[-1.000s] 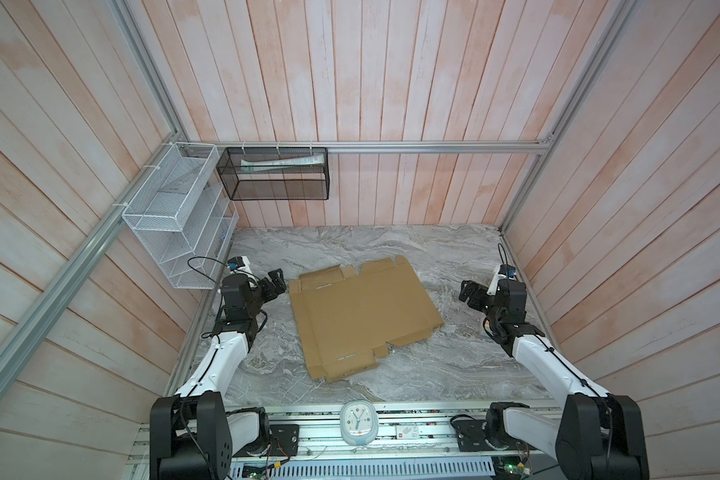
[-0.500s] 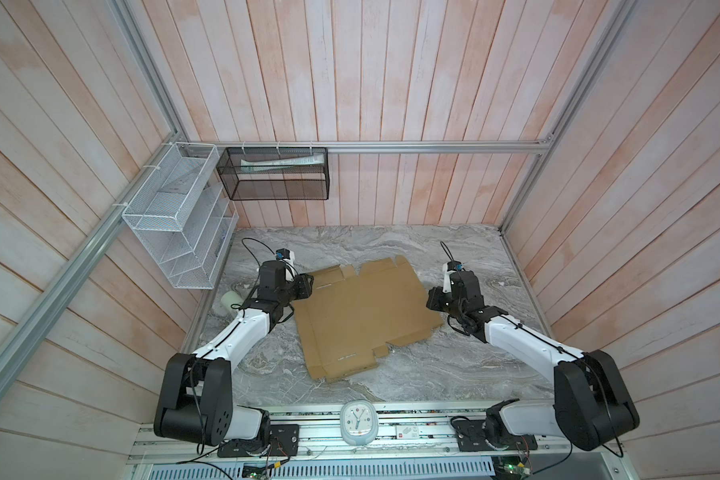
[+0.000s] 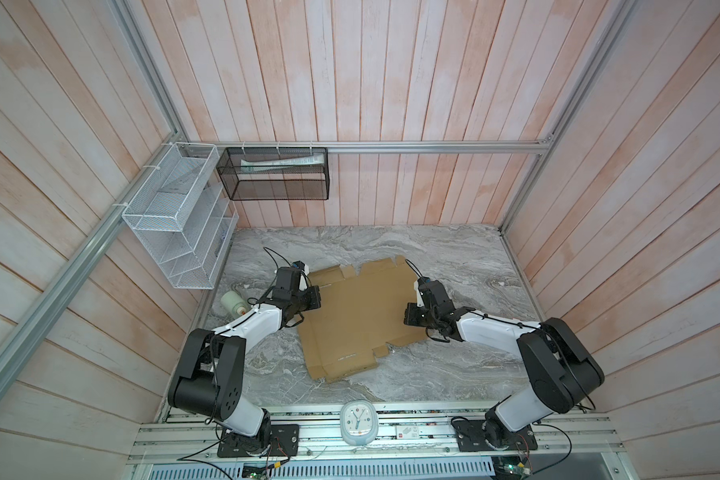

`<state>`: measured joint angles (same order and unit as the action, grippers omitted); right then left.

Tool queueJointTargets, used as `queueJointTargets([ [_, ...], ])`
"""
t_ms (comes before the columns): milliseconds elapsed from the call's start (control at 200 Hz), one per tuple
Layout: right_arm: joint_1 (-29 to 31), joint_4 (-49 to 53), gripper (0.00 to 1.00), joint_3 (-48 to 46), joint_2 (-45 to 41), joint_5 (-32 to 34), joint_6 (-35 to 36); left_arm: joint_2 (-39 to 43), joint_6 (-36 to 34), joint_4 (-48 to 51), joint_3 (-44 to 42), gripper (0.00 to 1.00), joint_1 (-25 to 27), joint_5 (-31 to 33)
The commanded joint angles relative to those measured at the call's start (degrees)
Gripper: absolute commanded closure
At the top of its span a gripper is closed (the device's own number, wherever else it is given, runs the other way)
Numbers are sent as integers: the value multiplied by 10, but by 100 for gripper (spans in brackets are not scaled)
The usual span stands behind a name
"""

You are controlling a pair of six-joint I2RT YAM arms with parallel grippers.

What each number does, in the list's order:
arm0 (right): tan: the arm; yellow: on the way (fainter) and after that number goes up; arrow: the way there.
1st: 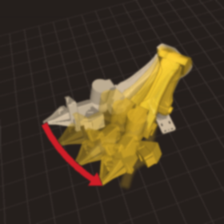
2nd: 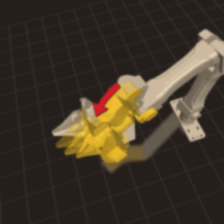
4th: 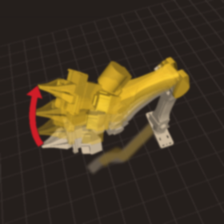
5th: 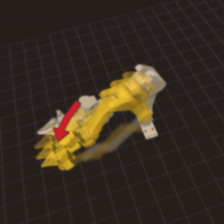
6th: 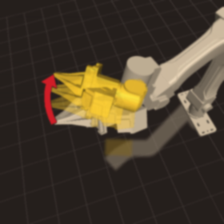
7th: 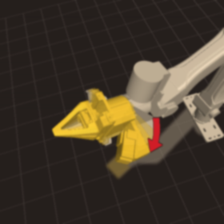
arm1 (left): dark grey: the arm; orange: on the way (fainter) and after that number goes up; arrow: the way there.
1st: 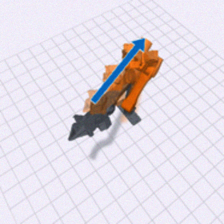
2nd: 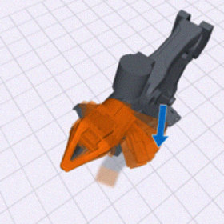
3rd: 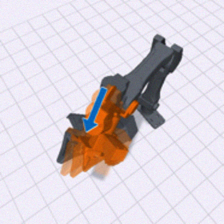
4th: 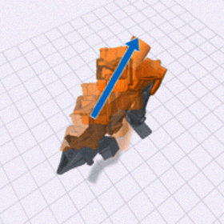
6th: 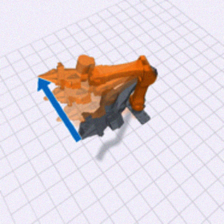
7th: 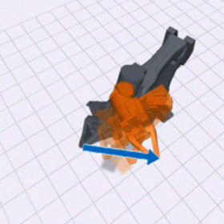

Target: Fold the paper box

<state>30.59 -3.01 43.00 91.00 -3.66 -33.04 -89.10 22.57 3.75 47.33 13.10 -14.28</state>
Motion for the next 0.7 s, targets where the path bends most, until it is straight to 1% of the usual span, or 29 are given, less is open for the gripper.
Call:
queueJointTargets([
  [0, 3, -8, 100, -6, 12, -6, -20, -11, 20, 9, -18, 99, 2, 14],
  [25, 3, -8, 100, -5, 15, -5, -21, -12, 23, 10, -20, 100, 3, 16],
  [425, -2, 25, 100, 48, 77, 1, -20, -34, 60, -1, -53, 100, 8, 21],
  [695, -30, 44, 100, 93, 116, -7, -5, -37, 79, -6, -72, 100, 26, 27],
])
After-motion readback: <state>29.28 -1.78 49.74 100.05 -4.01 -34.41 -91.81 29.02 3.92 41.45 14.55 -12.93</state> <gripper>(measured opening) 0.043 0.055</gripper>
